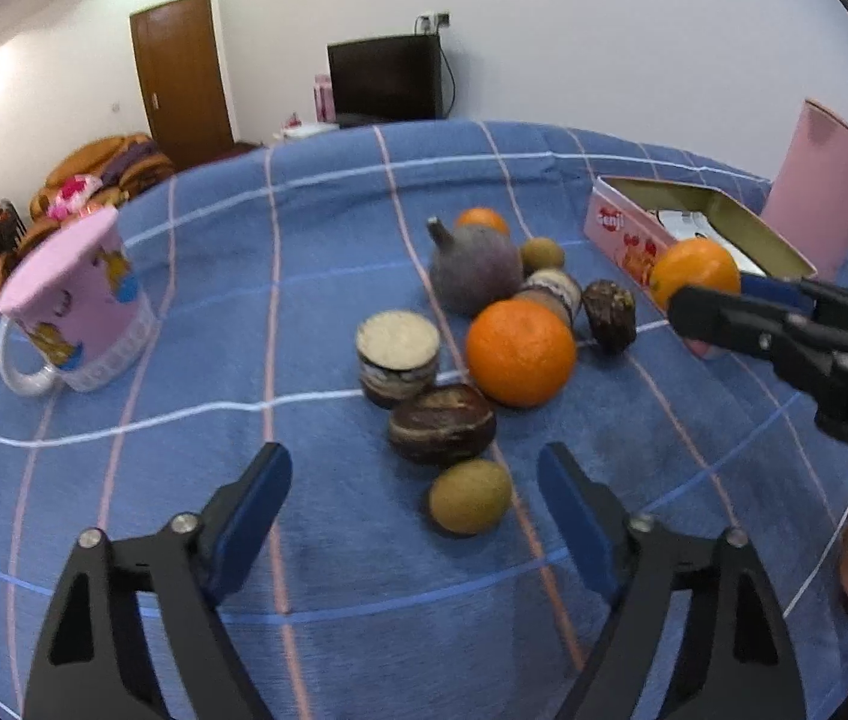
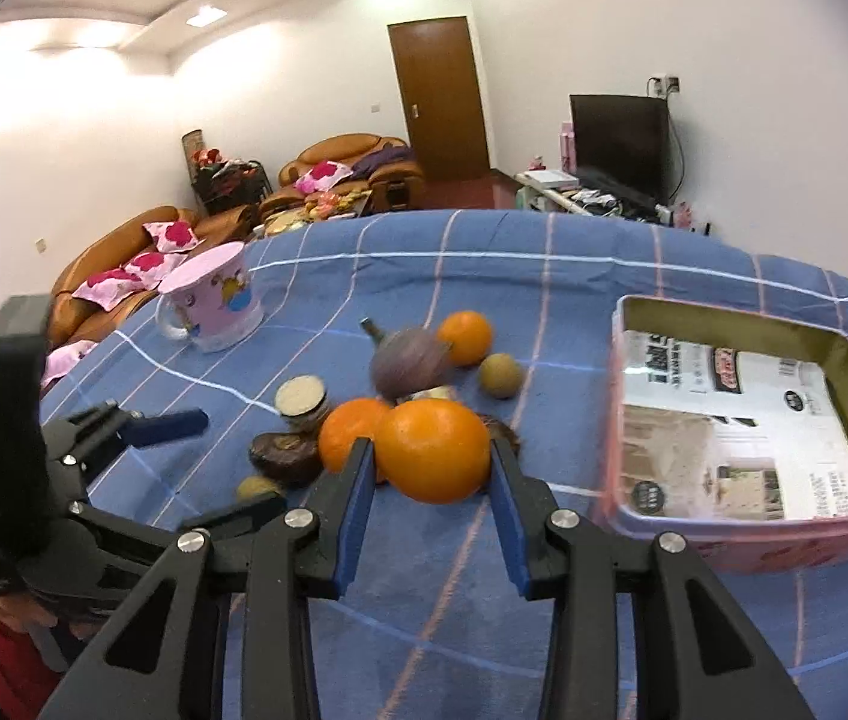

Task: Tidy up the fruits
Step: 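Grasp a large orange with the right gripper while the left gripper grasps a small green fruit, then carry the orange with the right gripper while the left gripper carries the green fruit over the tin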

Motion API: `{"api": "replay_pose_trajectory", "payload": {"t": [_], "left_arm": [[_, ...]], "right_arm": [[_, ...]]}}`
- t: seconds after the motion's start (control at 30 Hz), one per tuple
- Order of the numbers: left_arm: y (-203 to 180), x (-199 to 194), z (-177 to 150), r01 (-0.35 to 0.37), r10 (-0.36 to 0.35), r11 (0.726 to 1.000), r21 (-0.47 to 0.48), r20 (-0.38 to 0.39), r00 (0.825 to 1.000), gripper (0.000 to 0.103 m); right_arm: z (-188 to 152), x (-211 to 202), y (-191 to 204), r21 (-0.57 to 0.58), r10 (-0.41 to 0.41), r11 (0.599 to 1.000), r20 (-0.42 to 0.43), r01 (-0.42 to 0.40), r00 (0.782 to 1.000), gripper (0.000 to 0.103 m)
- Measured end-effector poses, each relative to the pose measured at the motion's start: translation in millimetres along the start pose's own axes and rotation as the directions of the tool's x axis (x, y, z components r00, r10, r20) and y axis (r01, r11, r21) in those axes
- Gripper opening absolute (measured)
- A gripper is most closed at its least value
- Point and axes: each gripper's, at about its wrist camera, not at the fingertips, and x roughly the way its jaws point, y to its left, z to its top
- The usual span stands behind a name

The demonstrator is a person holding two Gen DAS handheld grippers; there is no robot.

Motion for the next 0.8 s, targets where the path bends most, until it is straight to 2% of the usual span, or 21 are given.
{"api": "replay_pose_trajectory", "payload": {"t": [0.13, 0.17, 0.2, 0.27, 0.3, 0.33, 0.4, 0.47, 0.67, 0.8], "left_arm": [[-1, 10, -1, 0.004, -0.005, 1.000, -0.017, -0.047, 0.999, 0.060], [-1, 13, -1, 0.006, -0.007, 1.000, -0.022, -0.060, 0.998, 0.058], [-2, 12, -2, 0.004, -0.005, 1.000, -0.022, -0.059, 0.998, 0.057], [-3, 12, -3, 0.010, -0.011, 1.000, -0.015, -0.055, 0.998, 0.048], [-4, 12, -4, 0.014, -0.014, 1.000, -0.012, -0.053, 0.999, 0.038], [-5, 12, -4, 0.011, -0.011, 1.000, -0.010, -0.052, 0.999, 0.035], [-5, 11, -5, 0.009, -0.009, 1.000, -0.015, -0.051, 0.999, 0.035], [-4, 8, -5, 0.017, -0.018, 0.999, -0.027, -0.044, 0.999, 0.029], [2, -14, -10, 0.030, -0.026, 0.996, -0.082, 0.050, 0.998, 0.028], [1, -26, -14, 0.002, 0.007, 0.996, -0.091, 0.099, 0.995, 0.028]], "right_arm": [[1, 10, -5, 0.024, 0.012, 1.000, -0.037, -0.011, 0.999, 0.040], [1, 11, -5, 0.025, 0.013, 1.000, -0.040, -0.012, 0.999, 0.040], [1, 11, -6, 0.025, 0.011, 1.000, -0.039, -0.010, 0.999, 0.040], [-1, 8, -5, 0.020, 0.004, 1.000, -0.031, -0.003, 1.000, 0.040], [-2, 6, -5, 0.013, -0.004, 1.000, -0.025, 0.004, 1.000, 0.040], [-2, 5, -4, 0.003, -0.016, 1.000, -0.018, 0.016, 1.000, 0.040], [-3, 5, -1, -0.012, -0.030, 0.999, -0.008, 0.030, 1.000, 0.040], [-2, 3, -1, -0.014, -0.030, 0.999, -0.002, 0.030, 1.000, 0.040], [2, -6, -8, 0.007, -0.027, 1.000, 0.034, 0.027, 0.999, 0.040], [4, -13, -11, 0.013, -0.032, 0.999, 0.058, 0.031, 0.998, 0.040]]}}
